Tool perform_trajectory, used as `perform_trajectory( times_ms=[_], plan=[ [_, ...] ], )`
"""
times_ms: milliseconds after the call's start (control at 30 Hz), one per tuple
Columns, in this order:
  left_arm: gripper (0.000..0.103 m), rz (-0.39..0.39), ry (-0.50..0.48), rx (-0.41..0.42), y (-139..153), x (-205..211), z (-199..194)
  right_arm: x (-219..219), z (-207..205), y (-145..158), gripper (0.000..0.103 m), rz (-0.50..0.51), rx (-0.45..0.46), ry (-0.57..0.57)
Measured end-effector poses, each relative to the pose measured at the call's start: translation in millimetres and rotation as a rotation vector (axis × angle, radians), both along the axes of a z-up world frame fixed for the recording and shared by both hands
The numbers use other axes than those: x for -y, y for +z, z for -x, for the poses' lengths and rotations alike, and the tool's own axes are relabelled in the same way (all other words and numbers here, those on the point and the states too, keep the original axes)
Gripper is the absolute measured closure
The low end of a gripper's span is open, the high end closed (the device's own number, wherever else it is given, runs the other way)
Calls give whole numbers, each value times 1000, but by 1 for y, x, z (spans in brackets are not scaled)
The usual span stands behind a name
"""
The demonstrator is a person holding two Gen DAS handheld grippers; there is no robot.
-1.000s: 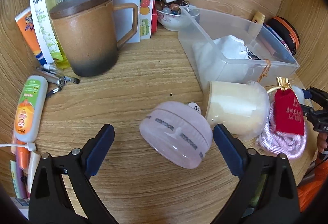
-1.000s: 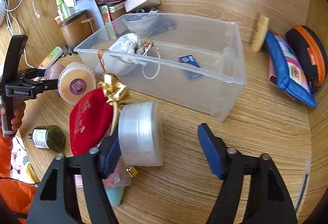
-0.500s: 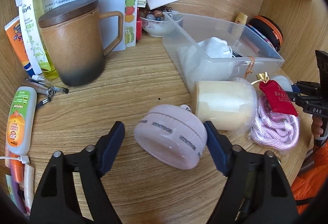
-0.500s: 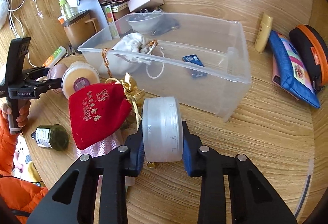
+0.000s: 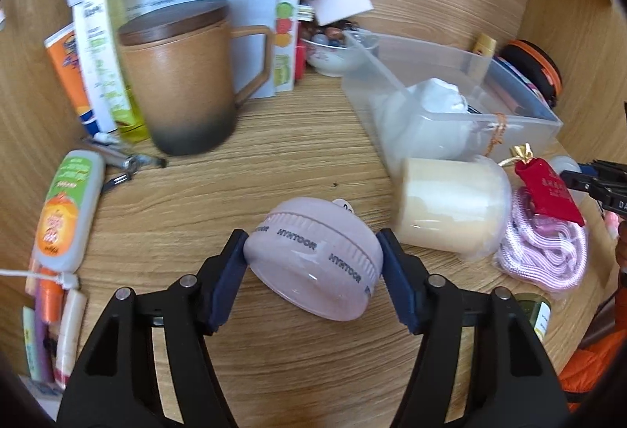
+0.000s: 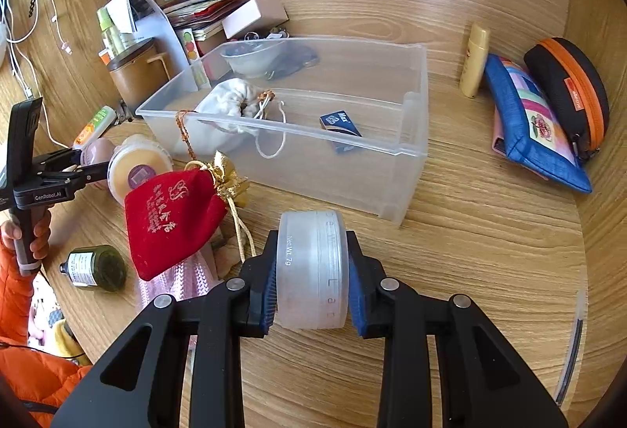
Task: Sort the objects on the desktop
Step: 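Carry the pink compact and tape roll over the clear bin with both grippers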
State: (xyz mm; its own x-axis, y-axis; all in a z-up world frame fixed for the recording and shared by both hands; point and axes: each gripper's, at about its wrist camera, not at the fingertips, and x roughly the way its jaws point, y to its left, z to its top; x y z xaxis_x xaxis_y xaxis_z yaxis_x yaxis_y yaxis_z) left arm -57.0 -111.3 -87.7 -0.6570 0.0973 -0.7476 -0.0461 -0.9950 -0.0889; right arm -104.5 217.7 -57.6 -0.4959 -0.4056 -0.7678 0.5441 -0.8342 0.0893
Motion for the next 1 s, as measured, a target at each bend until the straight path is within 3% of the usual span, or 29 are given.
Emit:
perform_trajectory(
  times_ms=[200,400,700,1000],
  plan=[
    [38,-21,57,-36,13,7,-7,-5,1,3,76,3,-3,-21],
    [38,9,97,-92,38,-1,-9,-9,-2,16,76,2,-47,-27],
    [38,40,55,-148,72,-22,-6,-13,-1,49,76,4,-131,-28],
    [38,16,11,-185,98,-44,0,-13,2,78,76,32,-194,-20]
  ],
)
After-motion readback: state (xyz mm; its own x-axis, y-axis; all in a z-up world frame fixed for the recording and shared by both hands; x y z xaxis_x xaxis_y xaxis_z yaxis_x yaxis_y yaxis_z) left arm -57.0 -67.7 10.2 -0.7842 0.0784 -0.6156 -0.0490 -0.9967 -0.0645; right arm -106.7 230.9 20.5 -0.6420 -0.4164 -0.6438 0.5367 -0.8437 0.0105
